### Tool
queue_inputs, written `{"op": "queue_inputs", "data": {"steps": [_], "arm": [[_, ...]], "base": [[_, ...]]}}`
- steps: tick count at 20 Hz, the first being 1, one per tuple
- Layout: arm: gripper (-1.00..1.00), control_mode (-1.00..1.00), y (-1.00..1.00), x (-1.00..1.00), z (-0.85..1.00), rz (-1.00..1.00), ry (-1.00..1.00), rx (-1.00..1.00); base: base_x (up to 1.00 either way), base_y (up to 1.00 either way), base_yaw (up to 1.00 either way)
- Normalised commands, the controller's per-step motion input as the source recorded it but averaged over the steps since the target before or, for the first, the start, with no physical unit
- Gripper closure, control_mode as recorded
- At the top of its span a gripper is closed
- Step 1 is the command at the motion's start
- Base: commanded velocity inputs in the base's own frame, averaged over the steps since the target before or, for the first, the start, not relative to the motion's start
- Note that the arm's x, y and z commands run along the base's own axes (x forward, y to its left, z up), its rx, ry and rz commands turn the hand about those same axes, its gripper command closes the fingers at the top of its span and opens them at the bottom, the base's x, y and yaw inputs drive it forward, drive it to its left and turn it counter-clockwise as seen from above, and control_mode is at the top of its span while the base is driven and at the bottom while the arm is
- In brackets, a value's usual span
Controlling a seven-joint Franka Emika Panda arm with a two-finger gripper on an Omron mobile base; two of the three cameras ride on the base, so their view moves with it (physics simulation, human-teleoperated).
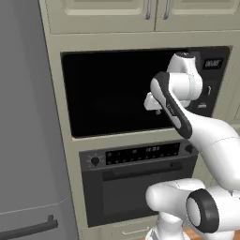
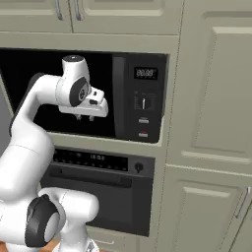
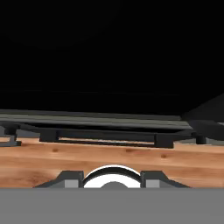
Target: Take the baked cake out of the oven and place it on the plate for cooling. Then close the oven door.
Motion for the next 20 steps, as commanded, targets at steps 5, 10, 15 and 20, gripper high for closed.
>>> {"op": "queue_inputs", "data": {"steps": [5,10,15,20], "arm": [[-1.00,1.00,0.00,-0.01,0.00,0.00,0.00,0.00],[-1.00,1.00,0.00,0.00,0.00,0.00,0.00,0.00],[-1.00,1.00,0.00,0.00,0.00,0.00,0.00,0.00],[-1.00,1.00,0.00,0.00,0.00,0.00,0.00,0.00]], "base": [[-0.21,0.00,0.00],[-1.00,-0.39,0.01],[-0.28,-0.89,0.31],[0.04,-0.78,0.61]]}}
